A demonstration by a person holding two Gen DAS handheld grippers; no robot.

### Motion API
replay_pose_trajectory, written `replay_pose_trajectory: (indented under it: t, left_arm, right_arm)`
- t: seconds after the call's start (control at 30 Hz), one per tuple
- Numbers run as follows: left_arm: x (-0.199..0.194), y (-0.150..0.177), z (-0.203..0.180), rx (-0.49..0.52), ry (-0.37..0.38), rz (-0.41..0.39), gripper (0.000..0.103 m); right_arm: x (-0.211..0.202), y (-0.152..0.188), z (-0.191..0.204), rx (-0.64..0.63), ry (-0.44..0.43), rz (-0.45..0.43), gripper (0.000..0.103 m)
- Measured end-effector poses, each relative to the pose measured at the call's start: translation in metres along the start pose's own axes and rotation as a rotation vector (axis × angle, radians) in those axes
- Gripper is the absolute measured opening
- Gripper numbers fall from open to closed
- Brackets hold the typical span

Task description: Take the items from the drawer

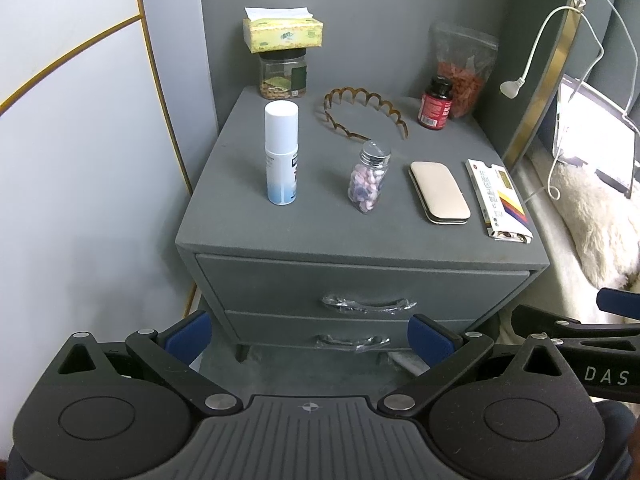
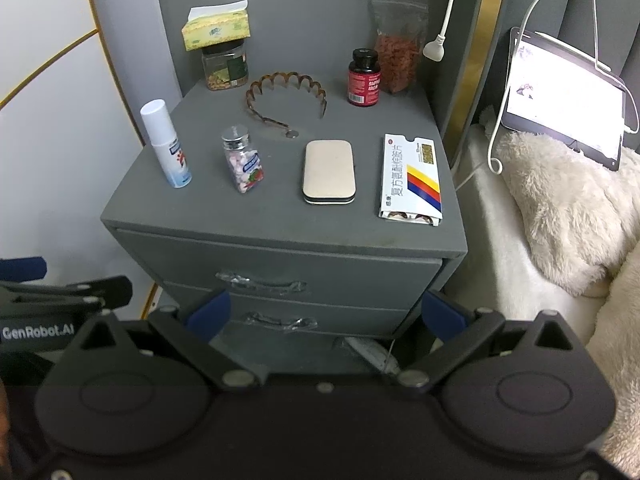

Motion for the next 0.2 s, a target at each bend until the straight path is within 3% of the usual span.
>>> replay_pose_trajectory:
  t: [0.2]
  left_arm:
    - [0.0076, -0.0041, -0.0003, -0.001, -0.004, -0.003, 0.103]
  right_arm:
    - [0.0007, 0.0011, 0.0003, -0.004, 0.000, 0.004, 0.103]
Point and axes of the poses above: each gripper's, at about its wrist camera, not at the fingertips, and x roughly the way its jaws point, z to its left, y to its underside, the point moved 9 cm from there along x, roughly the way its jaws point, and after that the axes turned 14 degrees about x, right-handed, at the moved point
